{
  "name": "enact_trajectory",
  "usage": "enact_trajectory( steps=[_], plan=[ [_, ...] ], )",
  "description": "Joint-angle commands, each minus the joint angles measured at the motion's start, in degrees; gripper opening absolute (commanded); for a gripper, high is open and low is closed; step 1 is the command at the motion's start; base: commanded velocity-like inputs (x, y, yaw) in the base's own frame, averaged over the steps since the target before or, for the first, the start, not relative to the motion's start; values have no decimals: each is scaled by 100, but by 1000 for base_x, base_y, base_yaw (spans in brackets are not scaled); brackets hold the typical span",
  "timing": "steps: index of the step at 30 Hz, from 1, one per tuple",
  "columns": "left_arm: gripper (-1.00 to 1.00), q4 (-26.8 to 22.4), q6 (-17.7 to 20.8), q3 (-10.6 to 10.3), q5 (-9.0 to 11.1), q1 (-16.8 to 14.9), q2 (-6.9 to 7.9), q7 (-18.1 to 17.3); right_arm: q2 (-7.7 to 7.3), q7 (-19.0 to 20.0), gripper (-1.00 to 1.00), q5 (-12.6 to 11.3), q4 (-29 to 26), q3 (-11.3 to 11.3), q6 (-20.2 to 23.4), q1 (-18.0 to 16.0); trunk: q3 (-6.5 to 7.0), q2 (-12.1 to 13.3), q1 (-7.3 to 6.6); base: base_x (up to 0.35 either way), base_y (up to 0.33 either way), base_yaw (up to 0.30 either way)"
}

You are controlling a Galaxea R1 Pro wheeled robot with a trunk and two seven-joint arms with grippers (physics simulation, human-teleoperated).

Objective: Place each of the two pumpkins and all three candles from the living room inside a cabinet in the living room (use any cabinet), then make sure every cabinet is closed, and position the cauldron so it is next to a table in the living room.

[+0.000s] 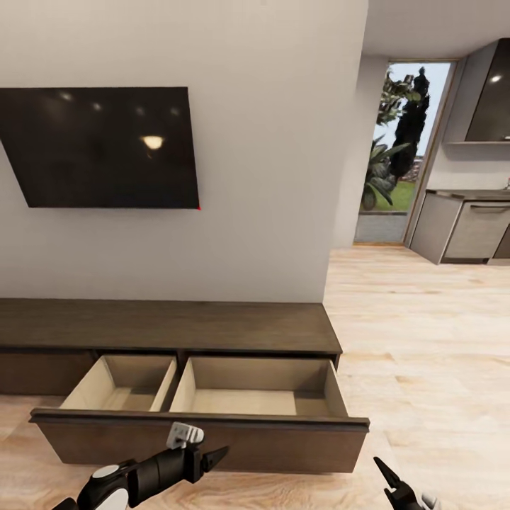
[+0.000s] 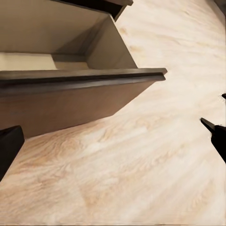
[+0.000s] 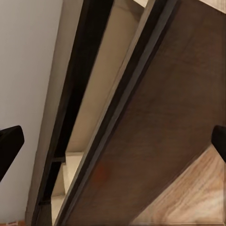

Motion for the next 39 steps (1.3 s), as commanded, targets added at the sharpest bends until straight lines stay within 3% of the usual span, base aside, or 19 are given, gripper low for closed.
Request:
enact_trajectory(
  steps=[1,9,20,39],
  plan=[
    [100,28,28,-8,60,-6,4,0,-3,15,100,-52,13,9,59,-1,13,39,-23,0,0,0],
    [100,482,155,-4,133,-6,-25,200,-7,-342,100,-23,53,12,65,30,157,360,-199,0,0,0],
    [100,604,415,-1,134,-6,-115,252,-3,-398,100,-23,7,4,58,36,357,801,-441,-27,0,-16],
    [100,611,436,-9,108,-6,-253,253,-7,-413,100,-23,7,3,49,67,790,1563,-858,-75,0,-227]
  ],
)
